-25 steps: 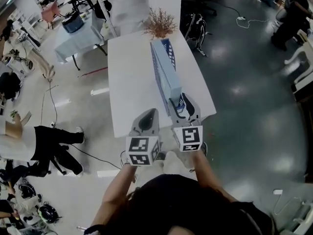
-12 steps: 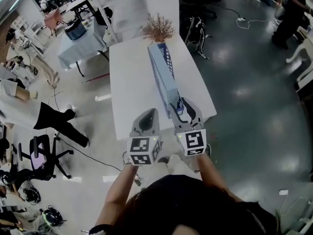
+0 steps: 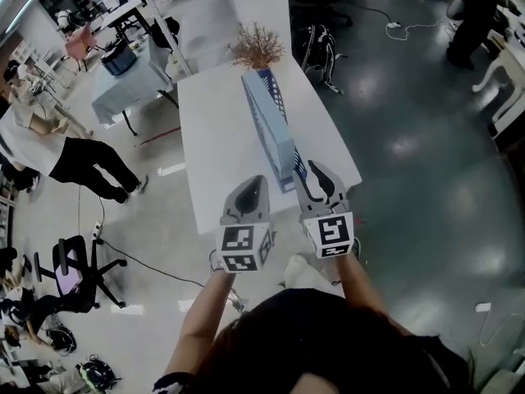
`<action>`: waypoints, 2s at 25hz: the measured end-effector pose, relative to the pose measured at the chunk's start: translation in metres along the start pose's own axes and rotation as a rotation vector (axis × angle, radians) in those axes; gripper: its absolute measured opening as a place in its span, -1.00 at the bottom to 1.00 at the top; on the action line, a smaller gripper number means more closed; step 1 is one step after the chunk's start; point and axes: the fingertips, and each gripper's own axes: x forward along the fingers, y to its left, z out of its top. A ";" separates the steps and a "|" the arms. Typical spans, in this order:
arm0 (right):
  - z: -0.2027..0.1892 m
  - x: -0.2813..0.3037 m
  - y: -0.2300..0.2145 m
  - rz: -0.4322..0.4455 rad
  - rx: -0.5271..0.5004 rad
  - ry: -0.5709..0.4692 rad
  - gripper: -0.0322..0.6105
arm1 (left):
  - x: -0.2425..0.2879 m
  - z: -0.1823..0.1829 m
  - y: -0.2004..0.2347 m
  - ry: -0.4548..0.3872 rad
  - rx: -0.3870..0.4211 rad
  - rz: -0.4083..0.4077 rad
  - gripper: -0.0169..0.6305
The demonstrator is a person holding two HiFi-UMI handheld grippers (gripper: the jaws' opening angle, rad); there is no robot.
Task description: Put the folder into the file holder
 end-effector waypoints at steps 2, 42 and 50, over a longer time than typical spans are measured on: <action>0.000 -0.005 -0.001 -0.020 -0.005 0.008 -0.51 | -0.005 0.001 -0.001 -0.003 0.009 -0.012 -0.93; 0.055 -0.113 0.049 -0.178 -0.060 -0.018 -0.89 | -0.123 0.005 -0.015 -0.073 0.024 -0.109 -0.93; 0.068 -0.130 0.056 -0.191 -0.069 -0.046 -0.89 | -0.140 0.009 -0.013 -0.092 -0.002 -0.088 -0.93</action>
